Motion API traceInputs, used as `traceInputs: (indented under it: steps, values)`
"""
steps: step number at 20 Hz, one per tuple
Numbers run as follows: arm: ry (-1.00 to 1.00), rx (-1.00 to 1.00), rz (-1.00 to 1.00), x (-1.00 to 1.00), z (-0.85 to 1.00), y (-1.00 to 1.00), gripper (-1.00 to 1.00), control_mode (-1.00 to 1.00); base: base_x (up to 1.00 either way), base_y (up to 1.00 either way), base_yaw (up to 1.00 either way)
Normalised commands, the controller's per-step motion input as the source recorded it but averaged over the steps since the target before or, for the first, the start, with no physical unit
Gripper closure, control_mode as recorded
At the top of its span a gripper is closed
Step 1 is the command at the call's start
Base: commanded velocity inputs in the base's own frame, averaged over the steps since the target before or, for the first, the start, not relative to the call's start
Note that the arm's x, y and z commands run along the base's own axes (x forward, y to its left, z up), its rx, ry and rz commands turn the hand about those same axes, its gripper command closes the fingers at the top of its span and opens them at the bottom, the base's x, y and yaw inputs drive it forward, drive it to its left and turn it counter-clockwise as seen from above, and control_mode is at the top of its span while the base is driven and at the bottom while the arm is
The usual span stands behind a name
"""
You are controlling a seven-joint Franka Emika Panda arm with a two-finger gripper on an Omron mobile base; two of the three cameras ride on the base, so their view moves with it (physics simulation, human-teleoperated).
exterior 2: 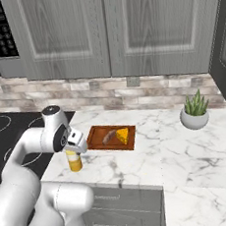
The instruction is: Retrieve the reheated potato from the microwave, then place the potato, cheese, and condiment on the cutting board.
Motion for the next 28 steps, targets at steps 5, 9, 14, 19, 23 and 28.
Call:
traceInputs:
  steps: [5,9,14,19,23,28]
  values:
    - [0.00,-0.01,0.00,0.14,-0.15,0.00,-1.00,-1.00,0.00,0.00,0.00]
    - [0.00,-0.01,0.00,0.11,-0.21,0.00,-1.00,-1.00,0.00,0.00,0.00]
    - [0.00,-0.01,0.00,0.04,-0.21,0.00,1.00,-1.00,0.00,0.00,0.00]
    - [-0.03,-0.01,0.00,0.00,-0.09,0.00,1.00,-1.00,0.00,0.00,0.00]
    - [-0.16,0.00,0.00,-0.12,0.45,0.00,1.00,-1.00,0.00,0.00,0.00]
    - [-0.20,0.00,0.00,0.15,0.51,0.00,1.00,-1.00,0.00,0.00,0.00]
